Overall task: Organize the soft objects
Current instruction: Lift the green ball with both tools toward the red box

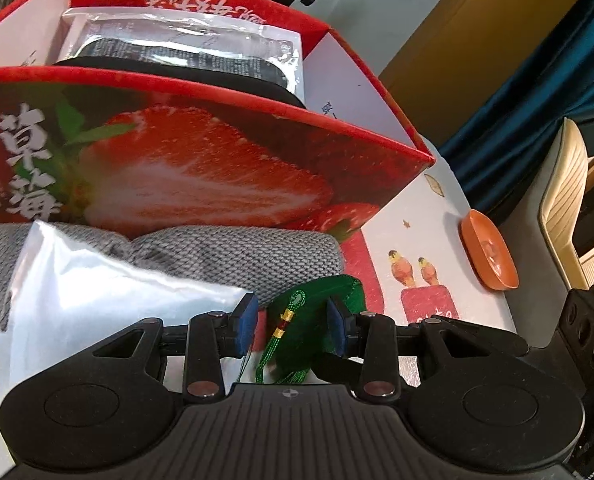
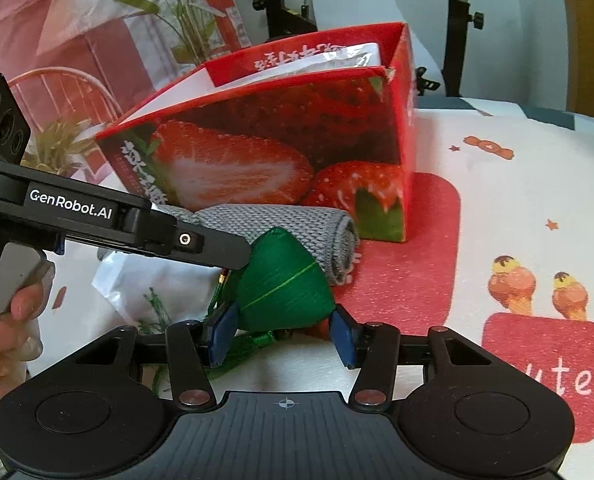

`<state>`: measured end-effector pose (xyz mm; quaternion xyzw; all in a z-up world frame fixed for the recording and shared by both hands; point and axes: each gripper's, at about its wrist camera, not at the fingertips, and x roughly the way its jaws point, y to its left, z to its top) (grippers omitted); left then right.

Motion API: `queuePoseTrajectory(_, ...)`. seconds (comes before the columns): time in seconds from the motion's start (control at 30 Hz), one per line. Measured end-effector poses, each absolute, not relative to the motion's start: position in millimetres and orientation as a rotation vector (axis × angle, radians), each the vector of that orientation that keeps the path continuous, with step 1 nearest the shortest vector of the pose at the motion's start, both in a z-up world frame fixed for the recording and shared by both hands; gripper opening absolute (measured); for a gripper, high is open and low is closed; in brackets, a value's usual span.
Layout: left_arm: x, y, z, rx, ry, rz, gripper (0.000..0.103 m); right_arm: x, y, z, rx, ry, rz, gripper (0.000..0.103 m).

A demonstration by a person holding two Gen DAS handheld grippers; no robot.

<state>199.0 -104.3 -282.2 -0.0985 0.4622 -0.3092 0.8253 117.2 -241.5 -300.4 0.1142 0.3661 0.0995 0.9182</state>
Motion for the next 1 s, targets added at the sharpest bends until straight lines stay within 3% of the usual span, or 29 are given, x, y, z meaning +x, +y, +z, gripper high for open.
queuePoseTrajectory(0.73, 196.8, -119.9, -303.9, -0.231, 0.972, -0.75, 0.052, 119.9, -232.8, -299.7, 0.214, 0.766, 0.193, 0.049)
queuePoseTrajectory(1.0, 194.2, -107.0, -278.1, -0.276, 0.883, -0.784, 0.052, 116.2, -232.0, -261.4, 0.202, 0.681, 0.197, 0.043)
